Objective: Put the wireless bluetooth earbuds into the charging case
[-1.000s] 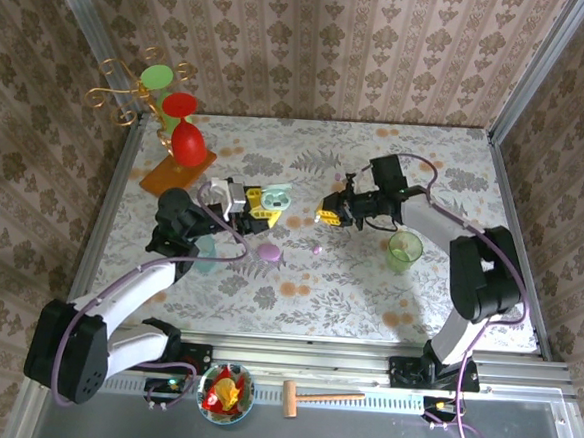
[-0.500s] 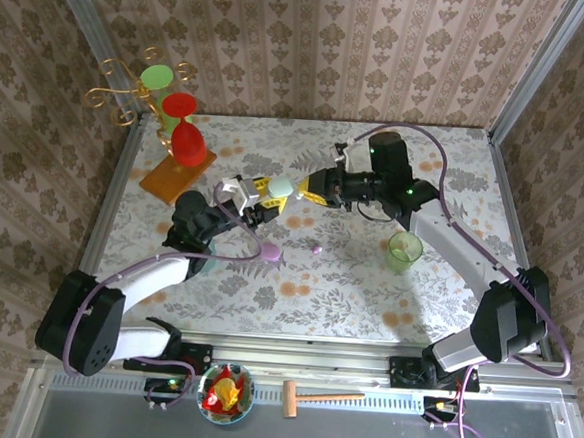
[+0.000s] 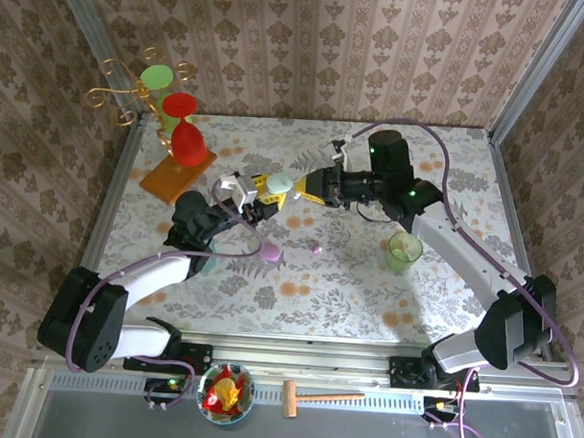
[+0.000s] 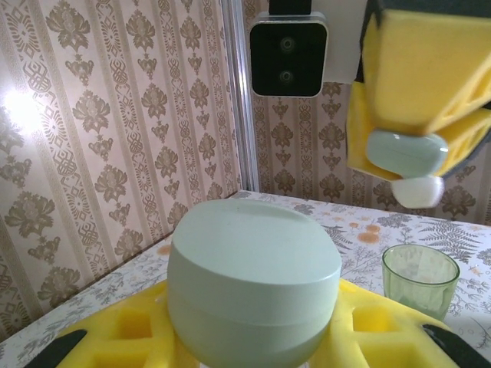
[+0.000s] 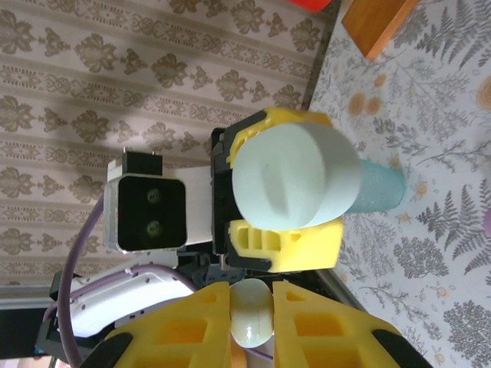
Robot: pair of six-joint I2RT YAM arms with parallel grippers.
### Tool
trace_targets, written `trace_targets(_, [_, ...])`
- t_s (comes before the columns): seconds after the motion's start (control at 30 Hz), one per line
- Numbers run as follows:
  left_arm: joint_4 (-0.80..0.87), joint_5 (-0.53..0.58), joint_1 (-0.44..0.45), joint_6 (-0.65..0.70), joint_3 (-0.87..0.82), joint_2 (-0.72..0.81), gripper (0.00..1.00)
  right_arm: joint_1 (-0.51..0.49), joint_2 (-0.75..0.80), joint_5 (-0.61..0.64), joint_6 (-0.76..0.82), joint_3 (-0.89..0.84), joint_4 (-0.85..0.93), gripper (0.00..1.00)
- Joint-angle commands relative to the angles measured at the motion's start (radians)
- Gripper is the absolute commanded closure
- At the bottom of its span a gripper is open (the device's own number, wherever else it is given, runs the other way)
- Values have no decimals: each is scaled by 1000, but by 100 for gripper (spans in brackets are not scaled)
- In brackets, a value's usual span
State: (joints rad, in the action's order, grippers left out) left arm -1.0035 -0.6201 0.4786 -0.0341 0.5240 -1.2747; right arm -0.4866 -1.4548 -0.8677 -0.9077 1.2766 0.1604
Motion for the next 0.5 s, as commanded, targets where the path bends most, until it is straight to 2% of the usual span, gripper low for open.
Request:
trace_targets(0.0, [-26, 1, 8, -40, 14, 13, 69, -19, -23, -5, 15, 30, -19, 84])
trace_targets(0.47, [-31, -85, 18, -99, 23, 31, 70, -22, -98, -23, 16, 80, -65, 84])
